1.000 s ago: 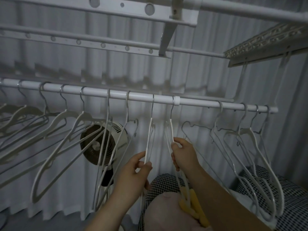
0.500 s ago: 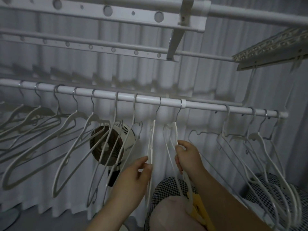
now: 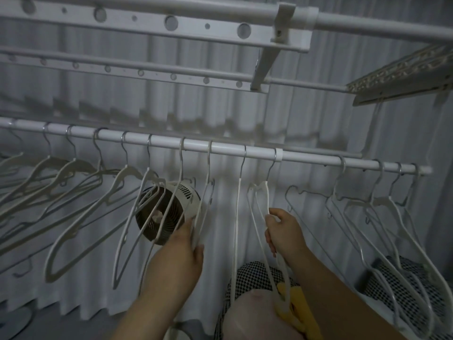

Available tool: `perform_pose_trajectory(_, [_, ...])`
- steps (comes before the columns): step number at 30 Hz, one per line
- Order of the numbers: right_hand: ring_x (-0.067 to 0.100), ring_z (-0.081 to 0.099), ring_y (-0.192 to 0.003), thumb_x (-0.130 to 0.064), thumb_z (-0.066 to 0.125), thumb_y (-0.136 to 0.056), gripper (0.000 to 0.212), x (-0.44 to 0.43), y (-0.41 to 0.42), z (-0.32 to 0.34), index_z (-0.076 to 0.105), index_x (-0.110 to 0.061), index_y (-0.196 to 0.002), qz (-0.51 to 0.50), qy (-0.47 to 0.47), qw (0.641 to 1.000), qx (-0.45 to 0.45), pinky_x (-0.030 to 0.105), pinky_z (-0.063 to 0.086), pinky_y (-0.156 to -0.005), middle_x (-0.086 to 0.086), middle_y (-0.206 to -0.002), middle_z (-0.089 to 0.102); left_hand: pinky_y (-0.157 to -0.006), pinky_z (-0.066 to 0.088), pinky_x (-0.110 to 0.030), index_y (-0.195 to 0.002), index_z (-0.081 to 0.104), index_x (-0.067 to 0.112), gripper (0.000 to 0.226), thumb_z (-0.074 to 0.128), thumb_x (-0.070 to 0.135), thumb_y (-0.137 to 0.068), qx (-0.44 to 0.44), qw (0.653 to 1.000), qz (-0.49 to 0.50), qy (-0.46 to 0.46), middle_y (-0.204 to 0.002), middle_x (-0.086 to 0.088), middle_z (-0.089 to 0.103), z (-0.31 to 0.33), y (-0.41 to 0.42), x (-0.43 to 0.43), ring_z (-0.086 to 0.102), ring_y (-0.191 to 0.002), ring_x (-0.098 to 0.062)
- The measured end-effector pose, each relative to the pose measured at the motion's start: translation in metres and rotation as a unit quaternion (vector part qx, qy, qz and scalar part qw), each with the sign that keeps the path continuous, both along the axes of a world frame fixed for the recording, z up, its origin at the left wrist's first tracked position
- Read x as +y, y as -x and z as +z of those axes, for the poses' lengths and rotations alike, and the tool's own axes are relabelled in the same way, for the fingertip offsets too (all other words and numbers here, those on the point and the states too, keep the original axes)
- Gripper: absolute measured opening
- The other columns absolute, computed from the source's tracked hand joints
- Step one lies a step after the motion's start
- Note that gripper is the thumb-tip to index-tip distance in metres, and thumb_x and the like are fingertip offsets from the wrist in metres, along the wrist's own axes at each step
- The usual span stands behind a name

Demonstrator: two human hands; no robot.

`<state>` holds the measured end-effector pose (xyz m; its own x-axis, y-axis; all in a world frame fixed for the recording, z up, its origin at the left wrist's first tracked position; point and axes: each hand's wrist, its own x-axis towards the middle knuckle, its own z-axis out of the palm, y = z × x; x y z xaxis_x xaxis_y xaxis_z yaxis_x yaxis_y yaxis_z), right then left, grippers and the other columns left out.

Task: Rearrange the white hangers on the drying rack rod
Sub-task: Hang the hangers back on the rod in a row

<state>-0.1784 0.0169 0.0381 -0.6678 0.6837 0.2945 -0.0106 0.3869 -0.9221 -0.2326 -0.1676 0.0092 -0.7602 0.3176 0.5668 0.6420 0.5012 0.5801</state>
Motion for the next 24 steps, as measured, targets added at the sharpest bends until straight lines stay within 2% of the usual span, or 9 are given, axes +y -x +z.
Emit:
perform_pose_trajectory(4, [0.005, 0.042, -0.033, -0.015, 0.039, -0.095, 0.034, 0.002, 0.0, -0.001, 0.047, -0.01, -0.128, -0.005, -0.012, 1.0, -0.004, 0.013, 0.032, -0.029, 0.005, -0.057, 0.049, -0.053, 0.038, -0.024, -0.123, 0.041, 0.016, 0.03, 0.035, 0.023, -0.095, -0.037, 0.998, 0.027, 0.053, -0.092, -0.004, 0.065, -0.012, 0.008, 0.008, 0.056, -0.066, -0.018])
perform_pose_trajectory(6, [0.003, 0.041, -0.027, -0.014, 0.039, -0.095, 0.034, 0.002, -0.001, -0.001, 0.047, -0.009, -0.127, -0.003, -0.015, 1.0, -0.002, 0.013, 0.031, -0.028, 0.006, -0.056, 0.048, -0.047, 0.034, -0.023, -0.114, 0.046, 0.013, 0.024, 0.031, 0.018, -0.096, -0.049, 0.996, 0.028, 0.063, -0.068, 0.004, 0.055, -0.015, 0.009, 0.01, 0.046, -0.05, -0.011])
perform_pose_trajectory(8, [0.001, 0.04, -0.025, -0.014, 0.039, -0.095, 0.034, 0.002, -0.001, -0.001, 0.047, -0.008, -0.127, -0.003, -0.016, 1.0, -0.002, 0.013, 0.031, -0.028, 0.006, -0.056, 0.048, -0.045, 0.029, -0.023, -0.111, 0.048, 0.014, 0.022, 0.032, 0.014, -0.096, -0.037, 0.996, 0.036, 0.07, -0.061, 0.008, 0.046, -0.017, 0.01, 0.011, 0.046, -0.052, -0.01])
perform_pose_trajectory(11, [0.007, 0.043, -0.036, -0.014, 0.039, -0.095, 0.034, 0.001, -0.002, 0.0, 0.047, -0.009, -0.128, -0.003, -0.02, 1.0, -0.002, 0.012, 0.032, -0.029, 0.005, -0.057, 0.049, -0.057, 0.028, -0.013, -0.119, 0.045, 0.016, 0.027, 0.034, 0.012, -0.095, 0.001, 0.996, 0.04, 0.081, -0.071, 0.011, 0.048, -0.018, 0.007, 0.013, 0.058, -0.084, -0.013])
perform_pose_trajectory(14, [0.012, 0.041, -0.044, -0.014, 0.038, -0.095, 0.034, 0.0, -0.002, 0.0, 0.046, -0.009, -0.128, -0.001, -0.022, 1.0, -0.003, 0.013, 0.032, -0.029, 0.005, -0.057, 0.049, -0.069, 0.016, -0.003, -0.134, 0.034, 0.018, 0.038, 0.03, 0.014, -0.096, 0.008, 0.992, 0.046, 0.115, -0.109, 0.004, 0.06, -0.013, -0.001, 0.014, 0.055, -0.105, -0.009])
perform_pose_trajectory(16, [0.012, 0.041, -0.043, -0.014, 0.038, -0.095, 0.034, 0.0, -0.003, 0.0, 0.047, -0.009, -0.128, 0.0, -0.025, 1.0, -0.006, 0.013, 0.032, -0.029, 0.005, -0.057, 0.049, -0.069, 0.016, -0.003, -0.138, 0.03, 0.017, 0.041, 0.031, 0.014, -0.097, -0.006, 0.992, 0.038, 0.121, -0.118, -0.001, 0.06, -0.011, -0.002, 0.016, 0.056, -0.104, -0.011])
perform_pose_trajectory(19, [0.011, 0.041, -0.043, -0.014, 0.038, -0.095, 0.034, 0.0, -0.004, 0.0, 0.047, -0.009, -0.128, 0.0, -0.022, 1.0, -0.007, 0.012, 0.032, -0.029, 0.005, -0.057, 0.048, -0.066, 0.021, -0.005, -0.134, 0.036, 0.016, 0.038, 0.032, 0.014, -0.097, -0.014, 0.995, 0.023, 0.099, -0.114, -0.001, 0.062, -0.013, -0.001, 0.016, 0.058, -0.1, -0.012])
perform_pose_trajectory(22, [0.008, 0.041, -0.04, -0.014, 0.039, -0.095, 0.033, 0.0, -0.003, 0.0, 0.048, -0.01, -0.127, 0.0, -0.023, 1.0, -0.005, 0.011, 0.032, -0.03, 0.003, -0.057, 0.049, -0.059, 0.026, -0.01, -0.133, 0.037, 0.017, 0.037, 0.031, 0.014, -0.096, -0.005, 0.998, 0.032, 0.061, -0.093, 0.004, 0.063, -0.015, 0.001, 0.014, 0.056, -0.084, -0.011])
perform_pose_trajectory(24, [0.006, 0.042, -0.039, -0.014, 0.038, -0.095, 0.033, 0.0, -0.002, 0.0, 0.048, -0.01, -0.127, 0.002, -0.026, 1.0, -0.007, 0.012, 0.032, -0.03, 0.003, -0.057, 0.049, -0.051, 0.025, -0.015, -0.132, 0.038, 0.016, 0.037, 0.031, 0.013, -0.096, -0.004, 0.998, 0.04, 0.056, -0.072, 0.011, 0.052, -0.015, 0.002, 0.013, 0.047, -0.072, -0.008])
